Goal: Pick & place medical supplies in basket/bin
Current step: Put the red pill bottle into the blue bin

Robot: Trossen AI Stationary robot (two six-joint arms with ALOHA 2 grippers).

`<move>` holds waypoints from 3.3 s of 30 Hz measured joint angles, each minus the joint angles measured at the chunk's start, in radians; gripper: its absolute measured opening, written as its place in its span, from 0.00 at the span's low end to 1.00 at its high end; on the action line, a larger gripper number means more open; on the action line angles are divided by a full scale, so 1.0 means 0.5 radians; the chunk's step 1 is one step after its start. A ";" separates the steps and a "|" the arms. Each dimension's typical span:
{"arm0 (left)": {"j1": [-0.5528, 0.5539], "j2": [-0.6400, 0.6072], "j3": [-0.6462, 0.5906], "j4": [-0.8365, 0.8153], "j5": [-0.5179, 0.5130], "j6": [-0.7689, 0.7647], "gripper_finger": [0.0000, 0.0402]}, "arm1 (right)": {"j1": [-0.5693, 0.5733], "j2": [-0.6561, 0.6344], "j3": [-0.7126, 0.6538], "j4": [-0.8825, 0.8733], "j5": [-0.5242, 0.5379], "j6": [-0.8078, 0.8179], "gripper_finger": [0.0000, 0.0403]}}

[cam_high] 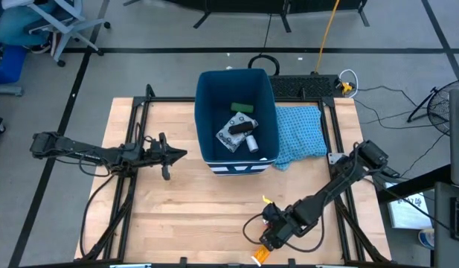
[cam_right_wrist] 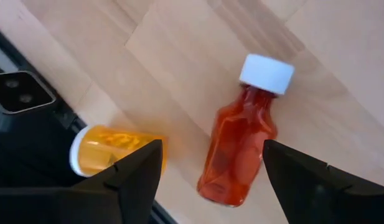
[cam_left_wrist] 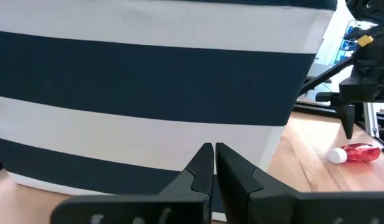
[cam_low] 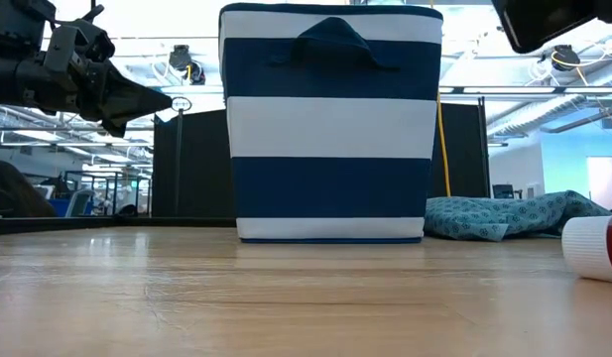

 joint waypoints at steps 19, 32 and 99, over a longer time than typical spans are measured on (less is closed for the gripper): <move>0.000 0.000 0.000 -0.032 -0.002 0.004 0.05 | 0.000 0.263 -0.008 0.040 -0.114 -0.107 0.72; 0.000 0.000 0.000 -0.043 -0.002 -0.008 0.05 | 0.011 0.235 -0.011 -0.027 0.132 -0.395 0.53; -0.001 0.001 0.002 0.039 -0.024 0.596 0.05 | -0.383 -2.160 -0.652 1.614 1.391 -3.703 0.35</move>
